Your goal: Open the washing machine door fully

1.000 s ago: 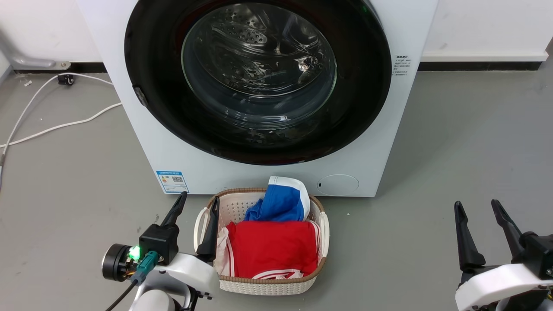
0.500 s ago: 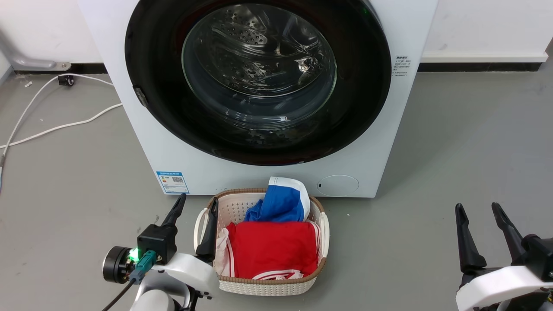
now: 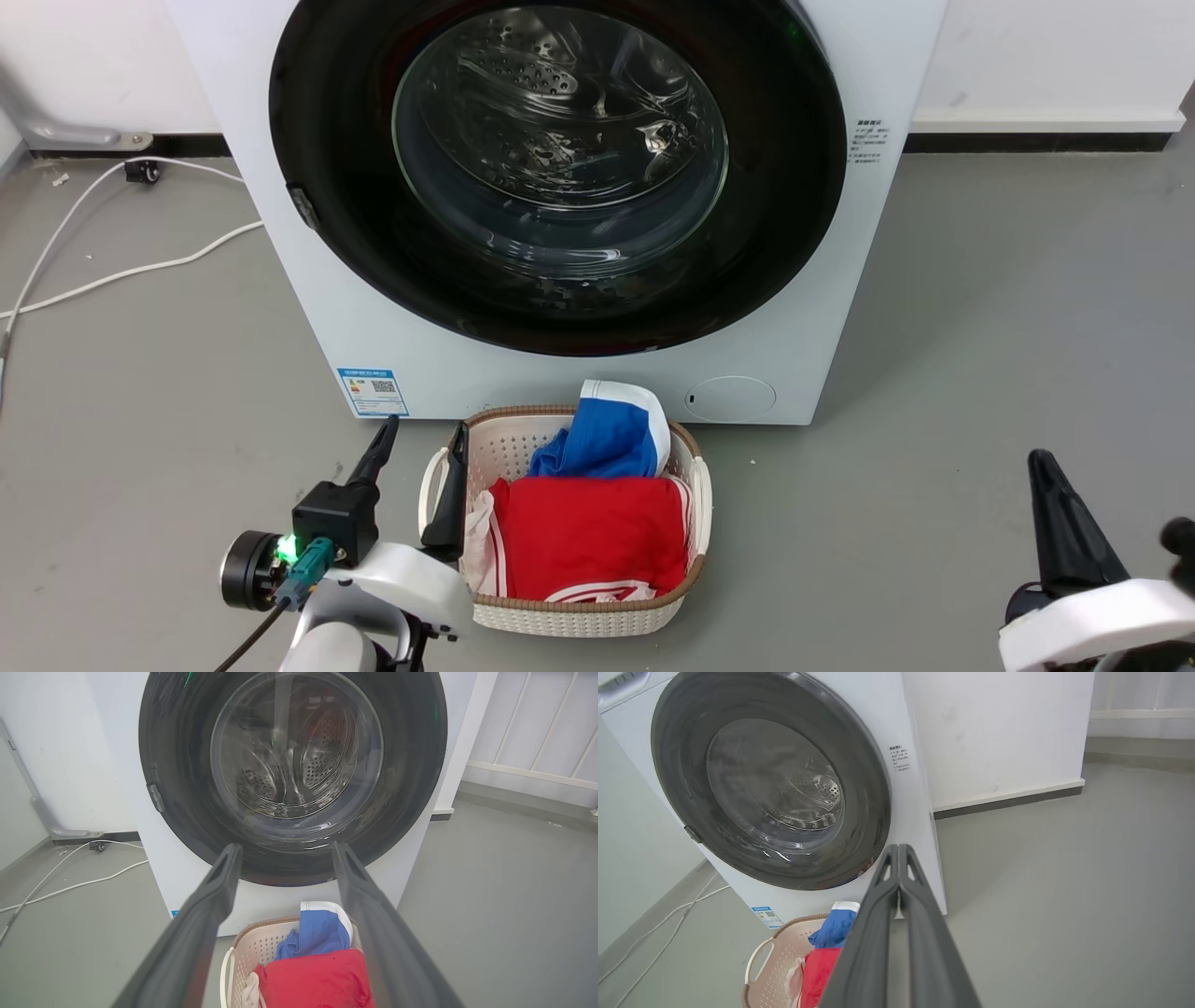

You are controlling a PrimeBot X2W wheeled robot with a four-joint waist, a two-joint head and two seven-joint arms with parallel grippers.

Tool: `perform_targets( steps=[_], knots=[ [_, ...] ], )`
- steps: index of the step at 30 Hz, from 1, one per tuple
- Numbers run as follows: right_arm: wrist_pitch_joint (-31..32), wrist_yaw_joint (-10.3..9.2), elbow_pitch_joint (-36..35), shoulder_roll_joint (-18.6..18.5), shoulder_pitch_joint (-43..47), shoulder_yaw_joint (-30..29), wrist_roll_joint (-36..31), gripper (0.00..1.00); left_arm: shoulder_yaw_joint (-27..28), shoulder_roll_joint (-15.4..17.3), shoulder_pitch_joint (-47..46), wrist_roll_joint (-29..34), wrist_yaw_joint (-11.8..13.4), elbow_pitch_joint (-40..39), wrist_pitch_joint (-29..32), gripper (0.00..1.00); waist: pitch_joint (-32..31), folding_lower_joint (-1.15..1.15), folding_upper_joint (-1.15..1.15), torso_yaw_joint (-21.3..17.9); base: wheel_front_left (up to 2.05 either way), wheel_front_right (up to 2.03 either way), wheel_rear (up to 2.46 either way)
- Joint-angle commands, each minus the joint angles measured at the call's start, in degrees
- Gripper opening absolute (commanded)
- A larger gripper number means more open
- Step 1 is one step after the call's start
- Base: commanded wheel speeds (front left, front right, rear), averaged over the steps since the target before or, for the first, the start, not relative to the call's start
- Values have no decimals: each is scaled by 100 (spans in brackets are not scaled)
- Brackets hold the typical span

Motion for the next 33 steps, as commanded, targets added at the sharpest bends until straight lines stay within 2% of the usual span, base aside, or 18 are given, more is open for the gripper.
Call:
perform_targets(
  steps=[1,3,6,11,12,18,22,27,33],
  knots=[
    [-29,-1,121,9,-45,-36,439,0,22,-8,-71,-3,15,-47,-13,100,11,0,0,-3,0,0,0],
    [-90,-1,271,7,-93,-98,845,0,32,-10,-66,-1,18,-68,-13,100,24,0,0,-4,0,0,0],
    [-191,-1,621,9,-175,-127,1927,0,29,-16,-65,-5,13,-78,-13,100,50,0,0,3,0,0,0],
    [-190,0,1268,8,-400,-74,4403,0,26,-29,-94,-40,-12,-105,-13,100,158,0,0,34,0,0,0],
    [-142,0,1466,6,-512,-61,5451,0,20,-37,-107,-35,-9,-131,-13,100,227,0,0,47,0,0,0],
    [275,0,1758,3,-1077,-387,7796,0,71,-56,-280,-11,-25,-380,-13,100,617,0,0,98,0,0,0],
    [584,0,1933,-153,-1597,-615,8459,0,124,-70,-374,13,-26,-615,-13,100,917,0,0,109,0,0,0],
    [953,0,2219,-619,-2456,-612,8991,0,166,-96,-554,65,-41,-837,-13,100,1345,0,0,114,0,0,0],
    [1515,0,2743,-1456,-3531,-75,9370,0,162,-131,-837,105,-89,-1059,-13,100,1850,0,0,169,0,0,0]
  ],
)
